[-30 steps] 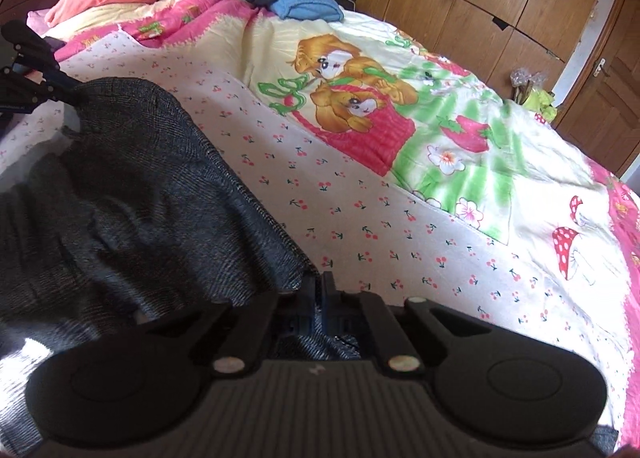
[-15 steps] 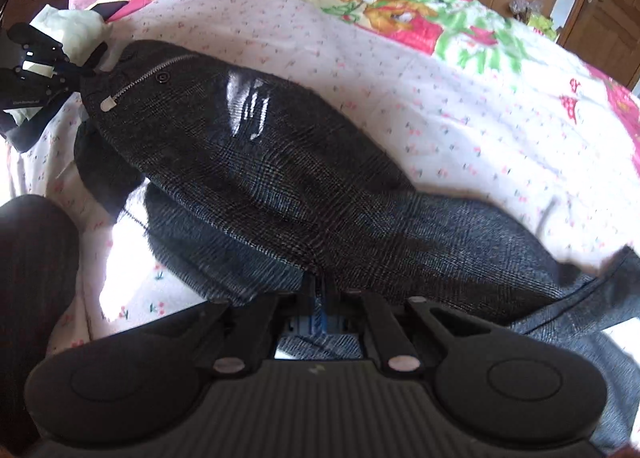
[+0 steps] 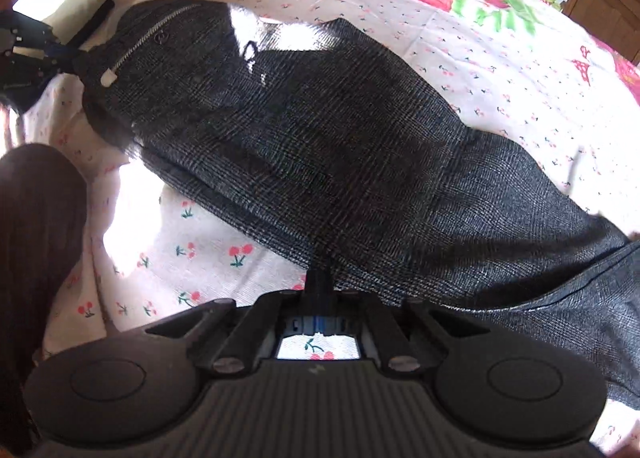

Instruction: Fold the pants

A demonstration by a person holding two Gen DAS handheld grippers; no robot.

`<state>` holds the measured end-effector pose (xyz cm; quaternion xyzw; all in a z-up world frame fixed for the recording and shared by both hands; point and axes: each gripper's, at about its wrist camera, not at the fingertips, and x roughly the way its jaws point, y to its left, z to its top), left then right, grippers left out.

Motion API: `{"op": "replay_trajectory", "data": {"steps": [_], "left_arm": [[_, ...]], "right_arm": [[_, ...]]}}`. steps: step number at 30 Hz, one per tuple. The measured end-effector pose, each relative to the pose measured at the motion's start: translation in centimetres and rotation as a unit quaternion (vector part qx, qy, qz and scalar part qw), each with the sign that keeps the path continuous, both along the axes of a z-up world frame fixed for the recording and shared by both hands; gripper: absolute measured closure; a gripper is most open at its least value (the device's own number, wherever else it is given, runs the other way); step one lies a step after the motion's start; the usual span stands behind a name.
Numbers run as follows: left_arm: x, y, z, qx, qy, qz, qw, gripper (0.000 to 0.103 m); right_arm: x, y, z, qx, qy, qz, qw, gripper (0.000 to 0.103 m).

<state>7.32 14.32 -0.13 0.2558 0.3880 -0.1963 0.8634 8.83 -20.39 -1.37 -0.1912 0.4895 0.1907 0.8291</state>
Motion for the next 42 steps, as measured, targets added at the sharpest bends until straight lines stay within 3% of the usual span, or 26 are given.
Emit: {"op": "replay_trajectory", "data": {"steps": [4, 6, 8, 14, 19, 22, 24, 27, 29, 31, 35, 37, 39, 42], "left_arm": [[0.1, 0.6, -1.5, 0.025, 0.010, 0.025, 0.9993, 0.077], [0.0, 1.4, -1.2, 0.018, 0.003, 0.045, 0.9988, 0.077], [-0.5, 1.8, -0.2, 0.003, -0.019, 0.056, 0.9983, 0.077], [-0.7, 0.8, -0.5, 0.046, -0.071, 0.037, 0.9957, 0.077], [-0.7, 1.9, 2.0, -0.012, -0.091, 0.056, 0.9942, 0.077], [-0.5, 1.0, 2.3, -0.029, -0.108, 0.050, 0.9924, 0.077], [0.5, -0.1, 1.2, -0.040, -0.071, 0.046, 0.9956, 0.077], [1.2, -1.6, -1.5, 0.003, -0.030, 0.026, 0.9992, 0.076], [1.3, -2.5, -1.3, 0.028, -0.032, 0.013, 0.9990, 0.077], [1.7, -2.9, 0.2, 0.023, -0.027, 0.019, 0.9992, 0.076], [1.9, -6.5, 2.6, -0.002, -0.045, 0.002, 0.9990, 0.076], [2.0, -10.1, 2.8, -0.030, -0.044, -0.028, 0.9982, 0.075], [2.3, -14.4, 2.2, -0.058, -0.035, -0.066, 0.9955, 0.075], [2.8, -21.2, 1.0, -0.092, -0.023, -0.124, 0.9878, 0.072]], "right_arm": [[0.3, 0.3, -0.3, 0.006, 0.009, -0.003, 1.000, 0.100], [0.0, 0.6, 0.4, 0.011, 0.005, 0.008, 1.000, 0.099], [-0.1, 1.1, 1.0, 0.016, 0.001, 0.011, 1.000, 0.099], [-0.1, 4.4, 2.5, 0.050, -0.017, 0.037, 0.998, 0.096], [0.6, 7.3, 2.6, 0.063, -0.037, 0.056, 0.996, 0.095], [1.7, 7.2, 1.2, 0.068, -0.039, 0.026, 0.997, 0.095], [2.7, 6.3, -0.4, 0.059, -0.020, -0.010, 0.998, 0.095], [3.1, 3.9, -1.0, 0.092, 0.000, -0.060, 0.994, 0.095], [2.7, 1.9, 0.1, 0.116, -0.006, -0.092, 0.989, 0.095], [2.3, -0.2, 1.3, 0.127, -0.030, -0.120, 0.984, 0.089], [2.7, -6.3, 3.3, 0.115, -0.102, -0.205, 0.967, 0.077], [3.8, -9.8, 3.7, 0.100, -0.126, -0.266, 0.950, 0.070], [5.8, -14.4, 3.5, 0.105, -0.139, -0.343, 0.923, 0.061], [8.8, -20.3, 3.1, 0.103, -0.161, -0.427, 0.884, 0.061]]}}
